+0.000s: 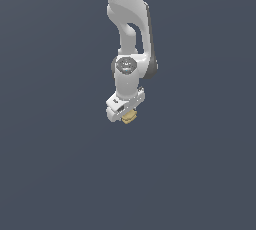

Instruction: Pick up the object and move it to a goal position.

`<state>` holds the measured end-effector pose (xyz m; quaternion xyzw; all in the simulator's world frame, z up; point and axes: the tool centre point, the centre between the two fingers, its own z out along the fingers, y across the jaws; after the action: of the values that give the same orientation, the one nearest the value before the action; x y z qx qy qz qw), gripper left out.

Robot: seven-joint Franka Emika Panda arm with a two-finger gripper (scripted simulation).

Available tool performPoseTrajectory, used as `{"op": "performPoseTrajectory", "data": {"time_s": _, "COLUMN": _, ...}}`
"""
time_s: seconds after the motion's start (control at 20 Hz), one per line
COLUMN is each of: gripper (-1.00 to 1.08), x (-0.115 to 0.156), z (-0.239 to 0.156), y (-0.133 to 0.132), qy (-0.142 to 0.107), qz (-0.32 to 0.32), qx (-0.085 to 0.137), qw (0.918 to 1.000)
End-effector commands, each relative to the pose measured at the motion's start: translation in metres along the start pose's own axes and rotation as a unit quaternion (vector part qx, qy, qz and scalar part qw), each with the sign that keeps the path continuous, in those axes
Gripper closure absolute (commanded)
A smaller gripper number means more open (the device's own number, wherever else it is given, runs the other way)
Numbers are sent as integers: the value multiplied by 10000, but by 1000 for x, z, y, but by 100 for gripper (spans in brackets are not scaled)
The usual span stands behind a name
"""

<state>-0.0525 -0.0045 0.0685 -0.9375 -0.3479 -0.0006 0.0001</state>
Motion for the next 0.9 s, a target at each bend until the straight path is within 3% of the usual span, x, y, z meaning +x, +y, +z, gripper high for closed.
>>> {"op": "performPoseTrajectory", "data": {"time_s": 0.0, "gripper": 108, "x": 4, "z": -13, "y": 11, "qy": 3, "qz": 1, "qx": 0, "qw": 10000}}
{"op": "performPoseTrajectory", "data": {"time_s": 0.5, "gripper": 108, "x": 25, "z": -73, "y": 64, "qy": 2, "qz": 0, "qx": 6, "qw": 10000}}
{"op": "performPoseTrajectory", "data": {"time_s": 0.85, "gripper": 108, "x": 35, "z": -94, "y": 85, "qy": -4, "qz": 2, "qx": 3, "qw": 10000}}
